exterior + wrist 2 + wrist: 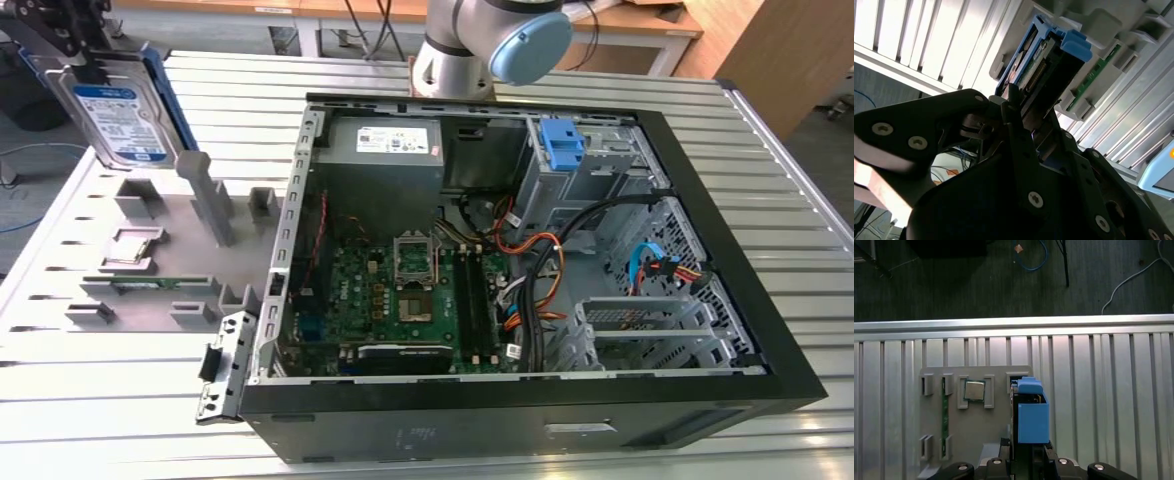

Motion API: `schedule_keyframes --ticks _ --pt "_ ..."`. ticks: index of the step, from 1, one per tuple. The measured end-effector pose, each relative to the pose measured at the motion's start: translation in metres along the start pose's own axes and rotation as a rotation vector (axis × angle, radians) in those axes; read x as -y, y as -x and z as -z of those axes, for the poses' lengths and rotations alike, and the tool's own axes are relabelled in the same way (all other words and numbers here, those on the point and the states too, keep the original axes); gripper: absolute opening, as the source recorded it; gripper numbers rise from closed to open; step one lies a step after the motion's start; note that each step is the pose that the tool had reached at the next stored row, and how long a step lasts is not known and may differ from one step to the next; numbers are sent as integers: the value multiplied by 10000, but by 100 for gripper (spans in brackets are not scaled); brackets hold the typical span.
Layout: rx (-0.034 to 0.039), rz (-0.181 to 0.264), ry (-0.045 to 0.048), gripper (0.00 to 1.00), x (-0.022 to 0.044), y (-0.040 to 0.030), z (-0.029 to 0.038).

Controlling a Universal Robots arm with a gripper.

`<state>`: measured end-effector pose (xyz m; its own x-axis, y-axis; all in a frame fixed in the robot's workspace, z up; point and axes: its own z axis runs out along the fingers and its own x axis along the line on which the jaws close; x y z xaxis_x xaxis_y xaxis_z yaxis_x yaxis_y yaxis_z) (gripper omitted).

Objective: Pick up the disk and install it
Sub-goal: 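Pick up the disk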

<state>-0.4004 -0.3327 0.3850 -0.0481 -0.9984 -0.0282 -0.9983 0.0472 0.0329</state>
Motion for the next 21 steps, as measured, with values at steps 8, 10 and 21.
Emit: schedule_keyframes --ticks 8,10,21 --pt "0 0 1 35 -4 3 117" --pt "1 0 -2 35 -4 3 118" --pt "0 0 -7 35 -4 4 139"
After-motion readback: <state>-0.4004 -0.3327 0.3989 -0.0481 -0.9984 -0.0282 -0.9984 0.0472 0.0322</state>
